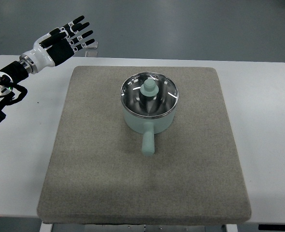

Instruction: Place lid left of pot with left hand

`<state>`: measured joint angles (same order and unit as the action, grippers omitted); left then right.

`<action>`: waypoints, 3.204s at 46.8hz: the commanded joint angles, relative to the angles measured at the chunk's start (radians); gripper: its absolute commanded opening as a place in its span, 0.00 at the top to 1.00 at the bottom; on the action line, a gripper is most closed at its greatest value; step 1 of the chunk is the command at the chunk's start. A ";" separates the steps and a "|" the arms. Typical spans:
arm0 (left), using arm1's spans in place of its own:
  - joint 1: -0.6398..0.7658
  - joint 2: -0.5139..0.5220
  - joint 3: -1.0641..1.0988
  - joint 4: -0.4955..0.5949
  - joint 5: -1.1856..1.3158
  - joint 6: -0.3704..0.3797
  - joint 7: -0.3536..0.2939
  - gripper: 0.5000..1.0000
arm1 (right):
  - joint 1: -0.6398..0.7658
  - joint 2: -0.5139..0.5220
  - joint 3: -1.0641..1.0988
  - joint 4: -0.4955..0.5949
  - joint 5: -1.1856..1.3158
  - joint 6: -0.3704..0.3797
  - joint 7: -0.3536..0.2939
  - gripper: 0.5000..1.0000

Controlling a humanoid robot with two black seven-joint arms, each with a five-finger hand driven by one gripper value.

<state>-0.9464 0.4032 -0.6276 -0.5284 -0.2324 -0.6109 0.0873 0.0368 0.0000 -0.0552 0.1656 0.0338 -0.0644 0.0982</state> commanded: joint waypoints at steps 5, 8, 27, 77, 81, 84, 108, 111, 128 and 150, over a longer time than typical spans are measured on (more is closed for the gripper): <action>0.000 0.000 0.002 -0.001 0.002 0.000 0.000 0.01 | 0.000 0.000 0.000 0.000 0.000 0.000 0.000 0.16; 0.002 0.000 0.002 -0.001 0.002 0.000 0.000 0.01 | 0.000 0.000 0.000 0.000 0.000 0.000 0.000 0.15; -0.015 0.000 0.006 0.030 0.002 0.000 -0.001 0.01 | 0.000 0.000 0.000 0.000 0.000 0.000 0.000 0.16; -0.239 0.106 0.200 -0.154 0.838 0.000 -0.201 0.01 | 0.000 0.000 0.000 0.000 0.000 0.000 0.000 0.16; -0.253 0.127 0.200 -0.220 0.945 0.000 -0.233 0.01 | 0.000 0.000 0.000 0.000 0.000 0.000 0.000 0.16; -0.264 0.140 0.200 -0.275 1.030 0.000 -0.253 0.01 | 0.000 0.000 0.000 0.000 0.000 0.000 0.000 0.16; -0.373 0.129 0.216 -0.594 1.556 0.000 -0.270 0.01 | 0.000 0.000 0.000 0.000 0.000 0.000 0.000 0.16; -0.382 0.124 0.216 -0.616 1.607 0.000 -0.270 0.01 | 0.000 0.000 0.000 0.000 0.000 0.000 0.000 0.16; -0.434 0.065 0.267 -0.656 1.820 0.000 -0.270 0.01 | 0.000 0.000 0.000 0.000 0.000 0.000 0.000 0.16; -0.423 -0.001 0.272 -0.641 1.934 0.000 -0.265 0.01 | 0.000 0.000 0.000 0.000 0.000 0.000 0.000 0.16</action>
<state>-1.3720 0.4150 -0.3559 -1.1699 1.7010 -0.6109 -0.1793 0.0368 0.0000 -0.0552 0.1657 0.0338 -0.0644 0.0981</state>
